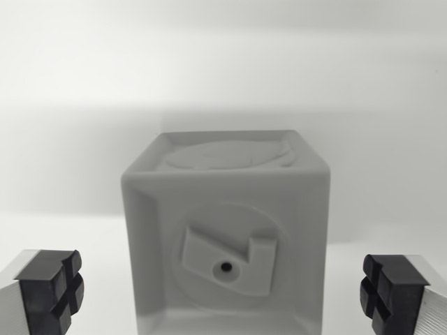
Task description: Destack cube
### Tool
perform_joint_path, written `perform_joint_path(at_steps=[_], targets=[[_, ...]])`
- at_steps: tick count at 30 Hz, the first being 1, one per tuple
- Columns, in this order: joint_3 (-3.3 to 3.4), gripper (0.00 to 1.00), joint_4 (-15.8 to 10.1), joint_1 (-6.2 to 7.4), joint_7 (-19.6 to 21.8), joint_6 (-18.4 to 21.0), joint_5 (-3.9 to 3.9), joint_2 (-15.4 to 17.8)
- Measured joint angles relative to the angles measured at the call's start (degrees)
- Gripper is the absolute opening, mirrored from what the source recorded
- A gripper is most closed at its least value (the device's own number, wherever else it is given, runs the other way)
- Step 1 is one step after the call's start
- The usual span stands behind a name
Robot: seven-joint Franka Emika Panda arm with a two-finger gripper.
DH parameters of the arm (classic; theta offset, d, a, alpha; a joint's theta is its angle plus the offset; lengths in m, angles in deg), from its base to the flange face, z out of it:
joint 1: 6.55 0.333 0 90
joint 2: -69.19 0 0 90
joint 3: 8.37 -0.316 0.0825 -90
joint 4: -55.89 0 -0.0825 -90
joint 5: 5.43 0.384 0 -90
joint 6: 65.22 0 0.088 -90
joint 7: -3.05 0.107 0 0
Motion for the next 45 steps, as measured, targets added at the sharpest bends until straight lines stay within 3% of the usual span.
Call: perform_joint_path(at_steps=[28,45], targets=[[-0.03,1.0,-1.3,0.0,0.0,9.9,0.03,11.3],[-0.06,1.0,0.7,0.0,0.0,18.1,0.08,17.6]])
